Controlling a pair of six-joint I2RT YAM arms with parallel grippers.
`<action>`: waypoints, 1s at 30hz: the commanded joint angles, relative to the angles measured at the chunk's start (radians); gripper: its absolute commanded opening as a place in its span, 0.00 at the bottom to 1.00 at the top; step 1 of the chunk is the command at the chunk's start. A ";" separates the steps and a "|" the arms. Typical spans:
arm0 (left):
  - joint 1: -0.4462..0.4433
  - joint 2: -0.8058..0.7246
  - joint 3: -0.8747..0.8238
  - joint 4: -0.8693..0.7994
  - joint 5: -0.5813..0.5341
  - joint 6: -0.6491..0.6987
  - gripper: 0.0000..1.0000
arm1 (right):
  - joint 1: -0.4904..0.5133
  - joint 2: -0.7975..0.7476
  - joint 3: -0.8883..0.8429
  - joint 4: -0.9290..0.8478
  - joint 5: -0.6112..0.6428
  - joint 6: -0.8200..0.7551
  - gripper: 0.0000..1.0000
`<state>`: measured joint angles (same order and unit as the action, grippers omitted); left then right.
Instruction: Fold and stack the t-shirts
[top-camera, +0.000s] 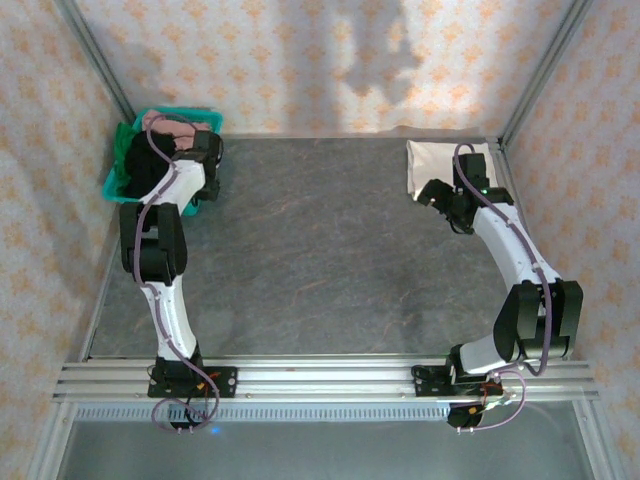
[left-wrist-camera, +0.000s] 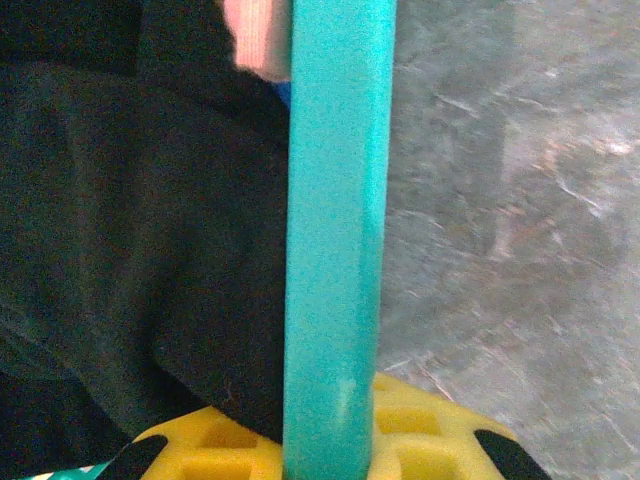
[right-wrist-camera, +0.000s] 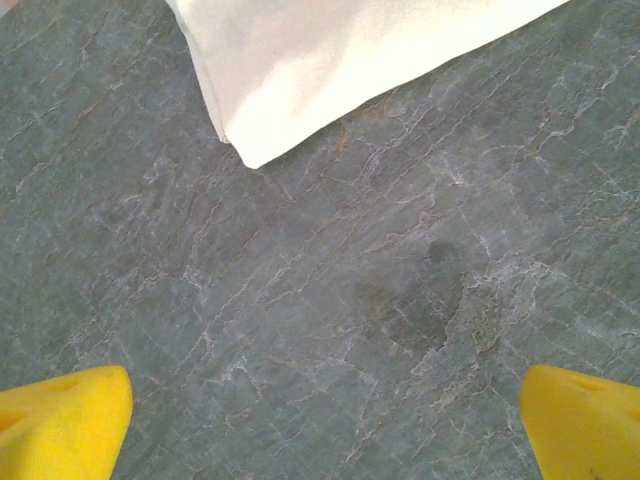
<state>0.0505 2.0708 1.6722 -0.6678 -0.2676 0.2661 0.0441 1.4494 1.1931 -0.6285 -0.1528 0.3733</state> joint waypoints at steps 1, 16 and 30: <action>0.038 0.003 0.052 -0.030 -0.033 -0.053 0.07 | -0.006 -0.016 0.029 -0.027 0.040 0.013 0.99; 0.153 0.009 0.322 -0.148 0.228 -0.513 0.69 | 0.017 -0.091 -0.043 0.106 -0.076 0.024 0.98; 0.237 0.410 0.809 -0.356 0.361 -0.635 0.32 | 0.021 -0.108 -0.096 0.127 -0.124 -0.023 0.91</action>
<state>0.3061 2.4992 2.4439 -0.9131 0.0498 -0.3374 0.0605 1.3708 1.1168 -0.5289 -0.2630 0.3676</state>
